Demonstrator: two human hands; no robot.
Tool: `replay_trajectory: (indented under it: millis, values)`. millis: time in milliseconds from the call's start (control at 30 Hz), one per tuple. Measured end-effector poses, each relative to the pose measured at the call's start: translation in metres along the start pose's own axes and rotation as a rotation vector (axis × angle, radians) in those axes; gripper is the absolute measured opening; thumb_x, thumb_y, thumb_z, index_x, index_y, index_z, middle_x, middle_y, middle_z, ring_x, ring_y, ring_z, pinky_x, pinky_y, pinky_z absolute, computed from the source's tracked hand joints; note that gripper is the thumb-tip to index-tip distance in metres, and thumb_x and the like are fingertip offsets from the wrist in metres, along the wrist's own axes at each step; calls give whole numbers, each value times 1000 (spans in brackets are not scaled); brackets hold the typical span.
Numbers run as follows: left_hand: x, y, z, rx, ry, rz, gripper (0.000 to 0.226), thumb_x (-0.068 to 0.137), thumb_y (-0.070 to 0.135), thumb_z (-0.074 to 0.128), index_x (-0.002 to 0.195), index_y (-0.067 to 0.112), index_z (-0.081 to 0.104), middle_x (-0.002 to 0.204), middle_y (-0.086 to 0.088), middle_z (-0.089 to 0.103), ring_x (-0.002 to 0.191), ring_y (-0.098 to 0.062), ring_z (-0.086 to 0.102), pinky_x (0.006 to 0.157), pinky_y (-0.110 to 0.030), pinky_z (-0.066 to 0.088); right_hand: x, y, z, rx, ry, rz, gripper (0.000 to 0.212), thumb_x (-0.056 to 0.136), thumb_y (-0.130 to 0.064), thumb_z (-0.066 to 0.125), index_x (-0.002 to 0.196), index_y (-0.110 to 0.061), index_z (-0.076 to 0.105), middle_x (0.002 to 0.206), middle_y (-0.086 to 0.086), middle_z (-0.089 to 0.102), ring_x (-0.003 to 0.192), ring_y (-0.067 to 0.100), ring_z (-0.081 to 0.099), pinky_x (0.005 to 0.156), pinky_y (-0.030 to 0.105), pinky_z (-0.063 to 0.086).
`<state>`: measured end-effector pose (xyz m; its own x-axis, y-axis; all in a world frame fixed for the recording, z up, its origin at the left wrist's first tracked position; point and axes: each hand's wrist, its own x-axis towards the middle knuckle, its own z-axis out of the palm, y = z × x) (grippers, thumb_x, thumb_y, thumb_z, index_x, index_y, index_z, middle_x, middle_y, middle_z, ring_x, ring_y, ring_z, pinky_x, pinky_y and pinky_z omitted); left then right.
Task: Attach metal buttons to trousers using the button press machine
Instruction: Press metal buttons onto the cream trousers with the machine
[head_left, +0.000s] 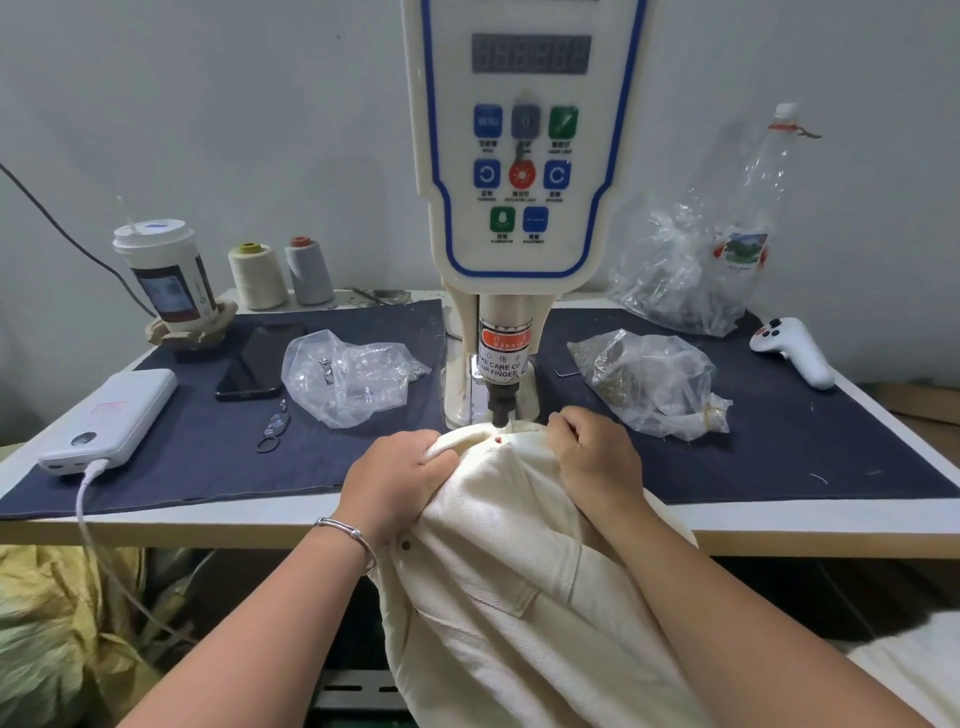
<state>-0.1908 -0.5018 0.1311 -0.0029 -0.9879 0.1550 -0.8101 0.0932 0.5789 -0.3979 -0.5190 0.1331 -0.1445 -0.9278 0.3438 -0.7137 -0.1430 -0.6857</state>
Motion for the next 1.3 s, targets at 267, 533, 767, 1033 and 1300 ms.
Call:
replay_trajectory:
  millis: [267, 533, 767, 1033, 1300]
  values:
    - [-10, 17, -21, -285, 85, 20, 28, 70, 34, 49, 52, 17, 36, 49, 6, 33, 48, -9, 27, 46, -23, 24, 6, -35, -33, 191, -124, 40, 45, 92, -17, 51, 52, -18, 31, 49, -3, 34, 51, 14, 32, 53, 32, 23]
    - [-13, 38, -36, -507, 58, -60, 25, 79, 26, 56, 61, 15, 43, 53, 5, 33, 45, -6, 26, 39, -16, 21, 10, -68, -60, 253, -185, 95, 34, 92, -25, 59, 67, -2, 56, 58, 5, 48, 57, 19, 42, 56, 31, 30]
    - [-31, 28, -42, -437, -318, -334, 28, 76, 39, 72, 83, 13, 80, 87, -1, 78, 77, -16, 66, 78, -32, 52, -7, -46, -79, 351, -700, 401, 21, 88, -29, 70, 92, -9, 74, 88, 11, 74, 74, 21, 69, 65, 26, 53]
    - [-66, 43, -92, -669, -778, -129, 30, 84, 41, 74, 93, 12, 76, 95, -8, 73, 82, -16, 68, 72, -25, 54, -19, -48, -142, 642, -957, 187, 25, 63, -25, 85, 81, -11, 75, 79, 10, 72, 66, 19, 68, 57, 25, 54]
    - [-91, 123, -141, -954, -541, 53, 28, 86, 34, 65, 92, 8, 73, 90, -13, 72, 78, -25, 70, 69, -35, 60, -43, -71, -186, 552, -620, -15, 29, 84, -29, 69, 112, -23, 71, 110, -3, 72, 103, 15, 66, 92, 33, 51]
